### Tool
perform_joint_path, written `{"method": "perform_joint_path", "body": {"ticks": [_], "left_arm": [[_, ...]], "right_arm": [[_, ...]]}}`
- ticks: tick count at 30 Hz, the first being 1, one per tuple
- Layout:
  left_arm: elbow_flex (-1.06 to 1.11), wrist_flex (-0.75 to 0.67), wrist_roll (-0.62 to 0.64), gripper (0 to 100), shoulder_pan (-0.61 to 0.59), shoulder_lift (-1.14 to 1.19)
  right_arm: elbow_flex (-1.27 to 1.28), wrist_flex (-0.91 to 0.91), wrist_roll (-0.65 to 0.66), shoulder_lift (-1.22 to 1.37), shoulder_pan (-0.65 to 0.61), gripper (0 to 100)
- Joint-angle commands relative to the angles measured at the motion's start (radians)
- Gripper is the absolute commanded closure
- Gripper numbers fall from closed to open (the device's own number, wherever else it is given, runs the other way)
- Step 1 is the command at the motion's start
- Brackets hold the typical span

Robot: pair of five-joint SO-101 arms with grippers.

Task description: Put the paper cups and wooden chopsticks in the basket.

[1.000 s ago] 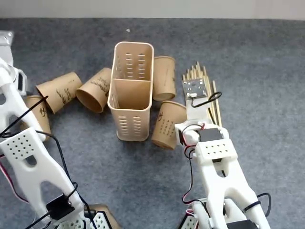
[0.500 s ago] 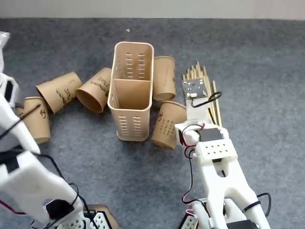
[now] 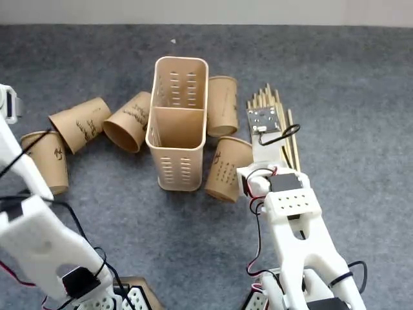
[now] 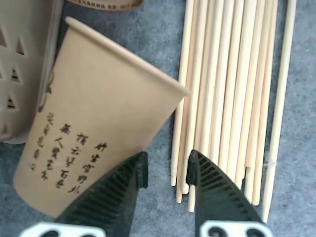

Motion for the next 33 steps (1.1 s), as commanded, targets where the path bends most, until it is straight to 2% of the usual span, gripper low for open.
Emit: {"method": "perform_joint_path", "body": {"ticks": [1,7,10,13,22,27,33], "left_arm": [[-0.177,0.068,0.006,81,0.016,0.153],[-0.355,0.394,-0.063,81,0.033,0.229],[-0.312,0.393,-0.064,81,0.012,0.18],[-0.182,0.393,-0.091,81,0.002,0.081],[0.495,0.388,-0.272,81,-0.004,-0.453],[0.719,0.321,-0.299,81,-0.067,-0.73],[0.888,0.232,-0.356,83,-0.122,-0.746]], "right_arm": [[-0.004,-0.015,0.011,0.001,-0.01,85.6],[-0.004,-0.015,0.011,0.001,-0.012,85.6],[-0.004,-0.015,0.011,0.001,-0.012,85.6],[-0.004,-0.015,0.011,0.001,-0.012,85.6],[-0.004,-0.015,0.011,0.001,-0.008,85.6],[-0.004,-0.015,0.011,0.001,-0.008,85.6],[-0.004,-0.015,0.011,0.001,-0.008,85.6]]}}
